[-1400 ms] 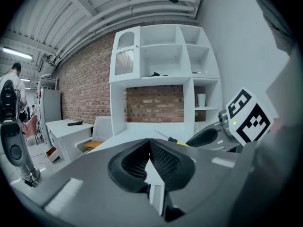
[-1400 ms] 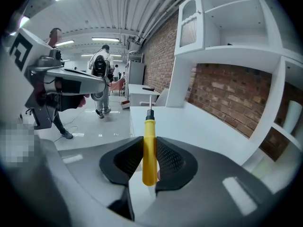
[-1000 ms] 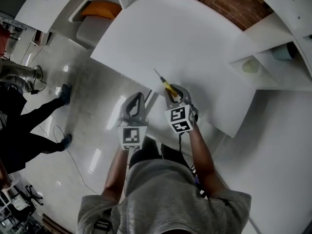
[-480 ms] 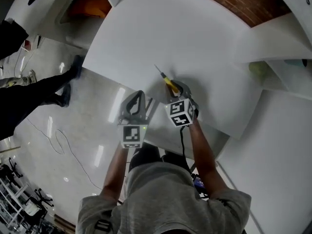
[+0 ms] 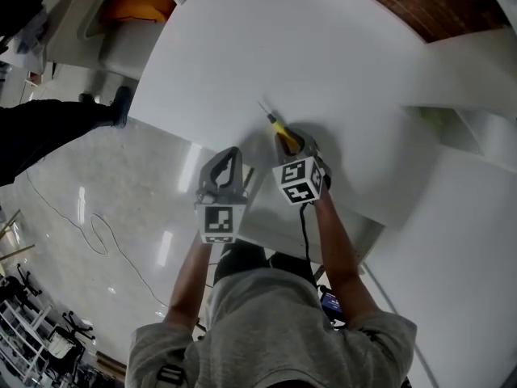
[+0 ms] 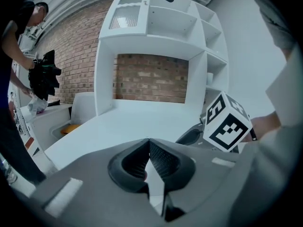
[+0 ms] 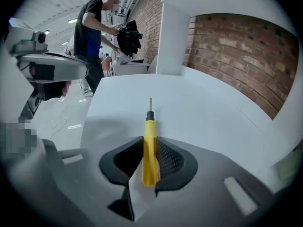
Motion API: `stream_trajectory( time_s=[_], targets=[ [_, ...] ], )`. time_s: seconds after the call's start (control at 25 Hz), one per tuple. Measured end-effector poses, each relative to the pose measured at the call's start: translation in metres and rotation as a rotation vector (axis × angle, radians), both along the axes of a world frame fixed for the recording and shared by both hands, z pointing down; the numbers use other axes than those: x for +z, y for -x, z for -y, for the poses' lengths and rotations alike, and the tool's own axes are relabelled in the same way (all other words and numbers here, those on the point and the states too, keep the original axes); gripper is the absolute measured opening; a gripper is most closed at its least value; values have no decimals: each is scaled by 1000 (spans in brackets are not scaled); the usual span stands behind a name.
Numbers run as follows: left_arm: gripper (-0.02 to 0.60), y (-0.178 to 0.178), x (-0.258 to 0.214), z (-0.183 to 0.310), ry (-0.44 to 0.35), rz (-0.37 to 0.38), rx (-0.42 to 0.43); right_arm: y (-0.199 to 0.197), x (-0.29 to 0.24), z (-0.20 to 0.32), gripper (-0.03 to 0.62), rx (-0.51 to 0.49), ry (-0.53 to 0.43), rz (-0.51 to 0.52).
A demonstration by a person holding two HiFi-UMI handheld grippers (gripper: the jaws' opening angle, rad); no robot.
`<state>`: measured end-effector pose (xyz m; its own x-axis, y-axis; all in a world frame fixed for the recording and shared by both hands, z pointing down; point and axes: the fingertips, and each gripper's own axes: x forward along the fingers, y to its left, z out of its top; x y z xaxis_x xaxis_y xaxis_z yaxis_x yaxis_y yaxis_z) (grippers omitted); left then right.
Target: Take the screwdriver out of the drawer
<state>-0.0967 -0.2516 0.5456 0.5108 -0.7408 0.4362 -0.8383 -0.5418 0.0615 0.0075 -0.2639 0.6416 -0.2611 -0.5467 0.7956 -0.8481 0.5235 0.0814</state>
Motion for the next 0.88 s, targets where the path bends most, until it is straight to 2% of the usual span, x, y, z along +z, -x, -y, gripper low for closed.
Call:
stream_trajectory(
  time_s=[0.56,0.68,0.88],
  targets=[
    [12,8,-2,-3,2,-3,-10,4,4,4,95,9,-3,-41],
    [12,8,-8,-6,-9,2,-14,5,-1,3,184,19,-10,-10],
    [12,10,-18,-12,-28,3,-22,3,-14,1,259,49,-36,37]
  ],
)
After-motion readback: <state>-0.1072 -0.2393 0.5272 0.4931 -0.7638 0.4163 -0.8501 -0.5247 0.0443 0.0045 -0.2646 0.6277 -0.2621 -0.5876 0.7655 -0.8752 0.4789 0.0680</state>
